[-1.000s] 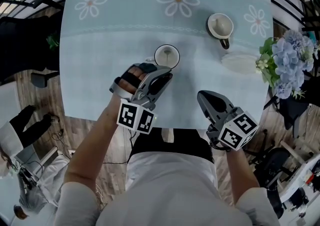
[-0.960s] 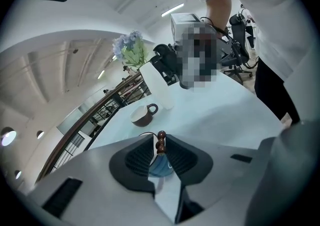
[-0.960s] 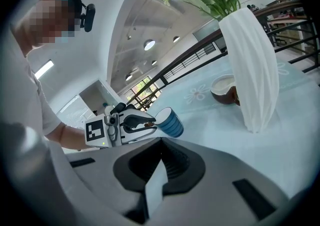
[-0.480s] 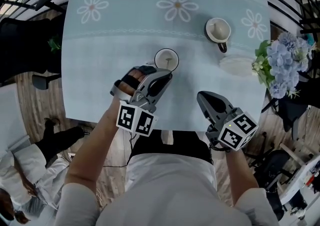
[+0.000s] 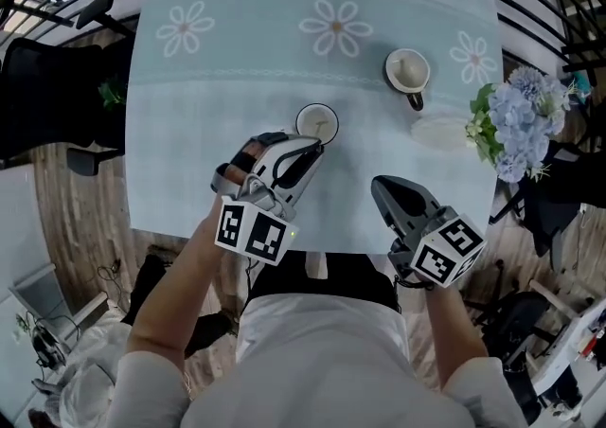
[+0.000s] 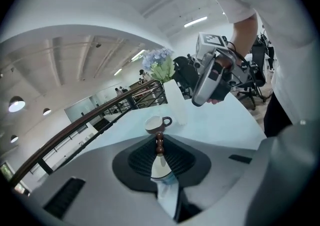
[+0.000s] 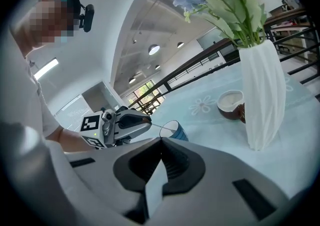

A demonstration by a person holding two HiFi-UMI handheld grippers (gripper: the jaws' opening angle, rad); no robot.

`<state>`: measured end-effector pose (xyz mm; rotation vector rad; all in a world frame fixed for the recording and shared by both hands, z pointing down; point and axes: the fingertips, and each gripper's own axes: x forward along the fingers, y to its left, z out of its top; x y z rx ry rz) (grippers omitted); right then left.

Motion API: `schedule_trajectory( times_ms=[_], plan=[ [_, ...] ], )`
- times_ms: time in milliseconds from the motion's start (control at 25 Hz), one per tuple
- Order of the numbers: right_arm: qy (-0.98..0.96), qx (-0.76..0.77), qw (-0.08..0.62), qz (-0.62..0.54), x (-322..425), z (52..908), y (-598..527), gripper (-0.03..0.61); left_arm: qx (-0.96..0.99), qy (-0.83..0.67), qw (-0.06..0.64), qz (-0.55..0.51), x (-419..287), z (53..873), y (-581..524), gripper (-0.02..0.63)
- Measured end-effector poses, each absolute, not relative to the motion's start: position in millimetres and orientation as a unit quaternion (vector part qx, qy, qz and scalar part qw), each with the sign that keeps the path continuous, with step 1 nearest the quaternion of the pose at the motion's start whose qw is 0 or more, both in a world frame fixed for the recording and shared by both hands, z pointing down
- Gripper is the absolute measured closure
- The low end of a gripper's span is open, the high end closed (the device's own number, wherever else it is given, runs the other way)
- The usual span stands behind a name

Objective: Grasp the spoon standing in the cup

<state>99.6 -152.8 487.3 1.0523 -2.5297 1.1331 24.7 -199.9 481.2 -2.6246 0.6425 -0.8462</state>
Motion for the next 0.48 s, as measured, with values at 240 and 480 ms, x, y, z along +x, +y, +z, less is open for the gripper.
schedule_trajectory(
  times_ms=[240,480],
  plan=[
    [-0.856,0.356,0.084,0.364,97.8,470.5,-157.2,0.558,-0.926,0.264,0.095,-0.254,11.5,454.3,-209.7,0.56],
    [-0.863,0.358,0.079,0.347,95.6,450.8,-162.3,0.558,-0.928,0.289,0.077,-0.221,0.8,419.7,-216.5,0.56]
  ],
)
